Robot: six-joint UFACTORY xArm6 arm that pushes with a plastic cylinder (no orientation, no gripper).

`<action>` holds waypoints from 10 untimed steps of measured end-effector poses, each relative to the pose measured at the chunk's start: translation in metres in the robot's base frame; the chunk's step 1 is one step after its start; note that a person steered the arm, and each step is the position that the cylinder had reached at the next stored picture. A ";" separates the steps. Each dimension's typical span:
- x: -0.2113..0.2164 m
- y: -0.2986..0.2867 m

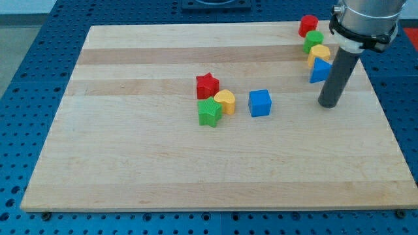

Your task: Slightly move the yellow hexagon in between the green circle and the blue triangle

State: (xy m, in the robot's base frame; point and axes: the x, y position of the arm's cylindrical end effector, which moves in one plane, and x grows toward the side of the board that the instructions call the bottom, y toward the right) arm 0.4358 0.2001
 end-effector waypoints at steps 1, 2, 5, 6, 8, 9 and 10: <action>-0.011 0.026; -0.036 0.058; -0.105 0.063; -0.105 0.063; -0.106 0.045; -0.110 0.039; -0.112 0.039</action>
State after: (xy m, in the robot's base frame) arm 0.3238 0.2388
